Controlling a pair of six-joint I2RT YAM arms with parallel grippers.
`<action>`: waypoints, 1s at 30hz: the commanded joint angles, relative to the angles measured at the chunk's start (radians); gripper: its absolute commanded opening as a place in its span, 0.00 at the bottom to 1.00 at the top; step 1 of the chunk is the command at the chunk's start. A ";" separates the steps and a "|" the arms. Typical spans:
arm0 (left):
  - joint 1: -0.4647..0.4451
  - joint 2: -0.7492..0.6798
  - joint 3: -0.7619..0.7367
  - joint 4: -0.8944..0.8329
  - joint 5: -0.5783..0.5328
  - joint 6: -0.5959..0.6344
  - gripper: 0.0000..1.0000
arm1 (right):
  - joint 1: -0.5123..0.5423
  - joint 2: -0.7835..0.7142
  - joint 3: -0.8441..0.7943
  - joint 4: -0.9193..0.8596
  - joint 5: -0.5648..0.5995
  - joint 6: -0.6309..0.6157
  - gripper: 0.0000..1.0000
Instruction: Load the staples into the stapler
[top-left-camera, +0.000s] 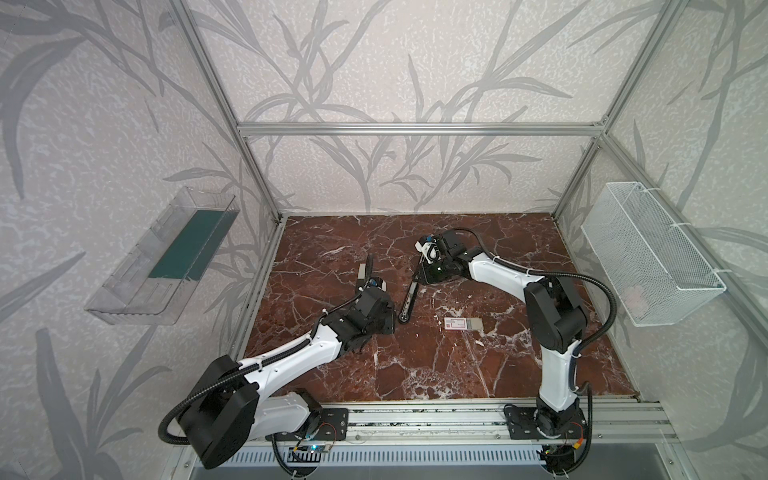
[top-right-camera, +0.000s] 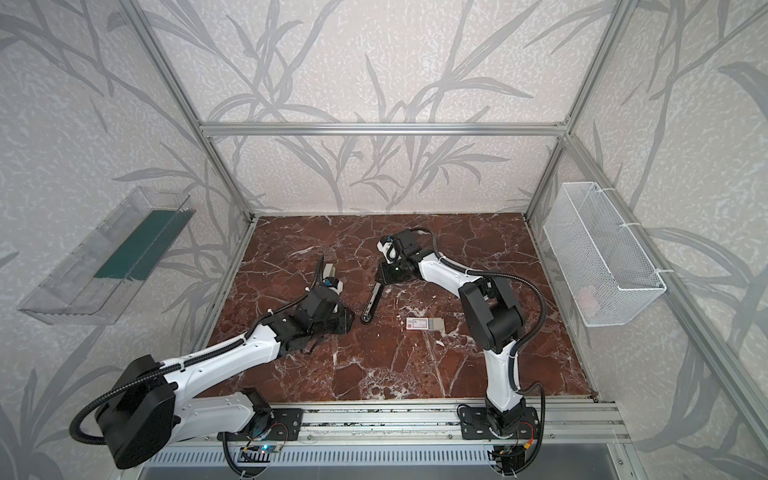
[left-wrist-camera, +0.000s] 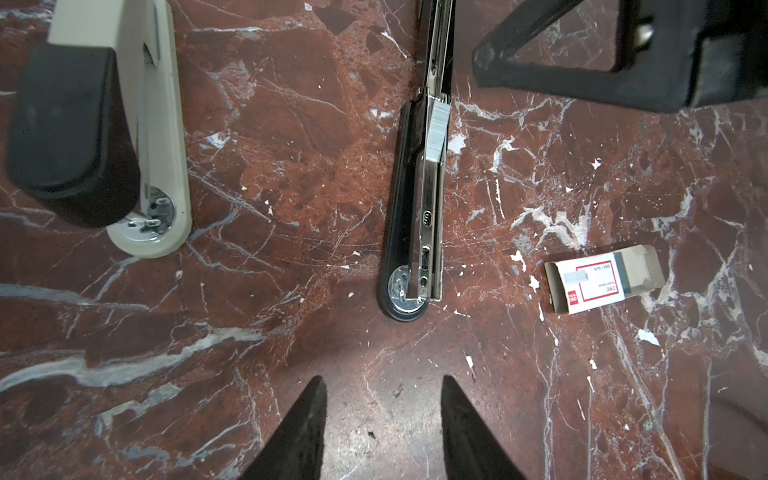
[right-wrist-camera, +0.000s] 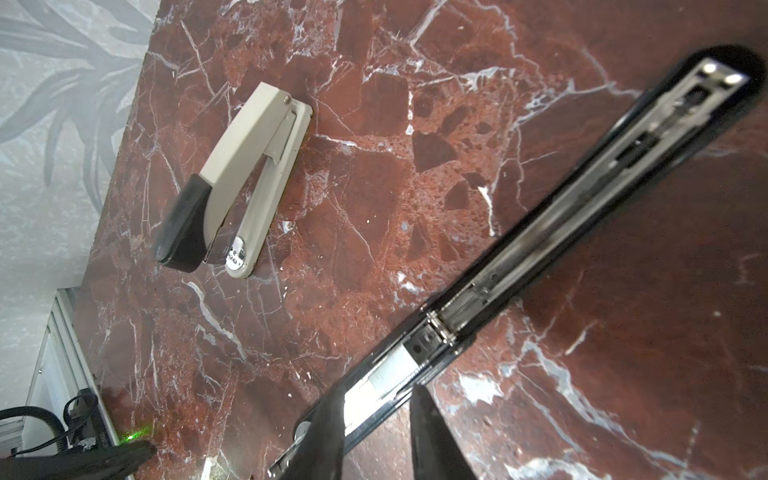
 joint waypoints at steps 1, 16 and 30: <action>0.015 -0.001 -0.007 0.018 0.014 -0.030 0.46 | 0.005 0.044 0.041 -0.033 0.000 -0.005 0.37; 0.041 0.003 -0.041 0.045 0.034 -0.071 0.44 | 0.017 0.090 0.076 -0.016 -0.007 -0.023 0.41; 0.059 -0.022 -0.076 0.053 0.042 -0.089 0.44 | 0.047 0.097 0.077 -0.042 -0.013 -0.036 0.41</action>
